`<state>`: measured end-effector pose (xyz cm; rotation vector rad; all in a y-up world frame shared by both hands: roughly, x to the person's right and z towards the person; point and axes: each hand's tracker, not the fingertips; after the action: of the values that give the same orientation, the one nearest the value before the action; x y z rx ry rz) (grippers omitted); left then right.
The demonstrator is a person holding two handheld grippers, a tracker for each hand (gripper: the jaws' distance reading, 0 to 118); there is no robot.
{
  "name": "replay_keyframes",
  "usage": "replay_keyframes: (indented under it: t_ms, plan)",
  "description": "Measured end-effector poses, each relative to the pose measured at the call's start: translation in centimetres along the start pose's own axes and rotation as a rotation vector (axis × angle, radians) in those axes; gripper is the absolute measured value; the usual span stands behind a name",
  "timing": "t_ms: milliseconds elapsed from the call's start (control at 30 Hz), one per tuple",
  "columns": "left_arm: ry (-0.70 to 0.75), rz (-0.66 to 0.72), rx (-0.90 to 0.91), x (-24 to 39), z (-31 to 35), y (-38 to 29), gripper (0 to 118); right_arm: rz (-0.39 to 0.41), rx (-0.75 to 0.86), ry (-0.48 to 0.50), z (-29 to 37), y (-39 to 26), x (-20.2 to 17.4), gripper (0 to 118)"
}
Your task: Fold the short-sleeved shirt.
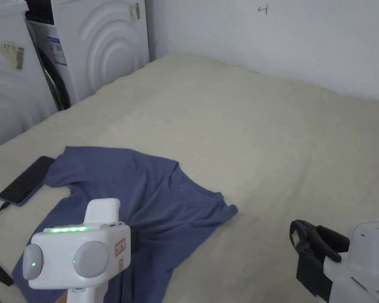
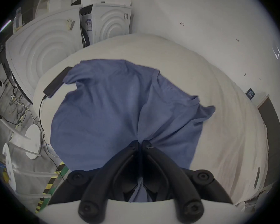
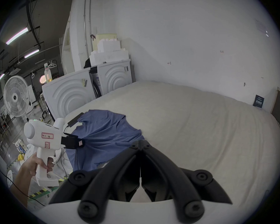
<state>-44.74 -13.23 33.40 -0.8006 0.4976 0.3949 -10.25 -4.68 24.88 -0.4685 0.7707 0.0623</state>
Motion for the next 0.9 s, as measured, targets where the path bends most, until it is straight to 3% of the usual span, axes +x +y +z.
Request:
replay_keyframes:
  t_ms: [167, 433, 667, 900]
  plan:
    - [-0.028, -0.048, 0.099, 2.4, 4.2, 2.8, 3, -0.017, 0.057, -0.044, 3.6, 0.7, 1.6, 3]
    - [-0.229, -0.207, 0.292, 11.8, 12.4, 7.5, 3, -0.039, 0.157, -0.159, 10.6, 1.3, 5.1, 3]
    - [-0.597, -0.35, 0.348, 25.0, 18.6, 6.8, 3, -0.076, 0.218, -0.337, 18.1, 0.1, 9.4, 3]
    - [-0.874, -0.513, 0.233, 37.0, 20.2, 0.5, 3, -0.149, 0.238, -0.511, 25.2, -2.7, 13.8, 3]
